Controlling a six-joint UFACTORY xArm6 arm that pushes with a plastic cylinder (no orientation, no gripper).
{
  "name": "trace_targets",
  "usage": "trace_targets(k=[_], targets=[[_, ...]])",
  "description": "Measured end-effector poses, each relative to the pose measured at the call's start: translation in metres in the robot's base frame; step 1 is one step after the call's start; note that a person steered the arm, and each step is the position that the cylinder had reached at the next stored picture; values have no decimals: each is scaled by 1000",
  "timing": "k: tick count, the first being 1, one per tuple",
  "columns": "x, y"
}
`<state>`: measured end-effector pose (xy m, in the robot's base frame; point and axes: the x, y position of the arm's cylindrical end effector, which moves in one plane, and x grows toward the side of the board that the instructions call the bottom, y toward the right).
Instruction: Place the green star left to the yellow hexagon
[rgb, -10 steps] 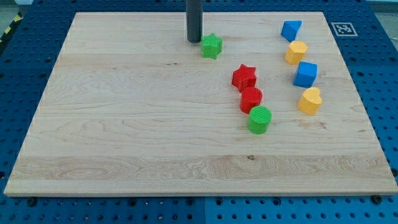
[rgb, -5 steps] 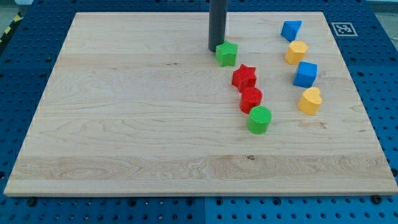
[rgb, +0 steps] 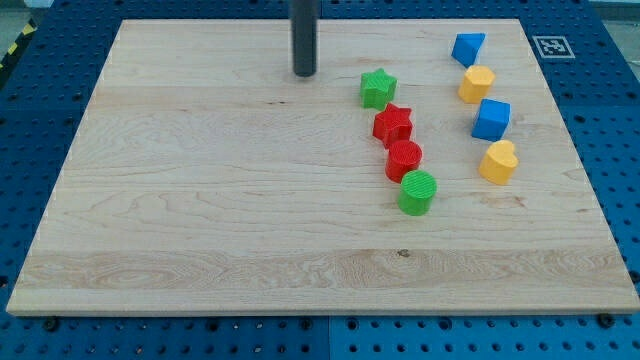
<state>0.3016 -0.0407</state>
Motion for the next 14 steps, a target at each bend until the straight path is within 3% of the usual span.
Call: trace_targets(k=[2, 3, 7, 12, 14], targets=[[13, 6], [40, 24], [42, 26], [42, 113], [42, 86]])
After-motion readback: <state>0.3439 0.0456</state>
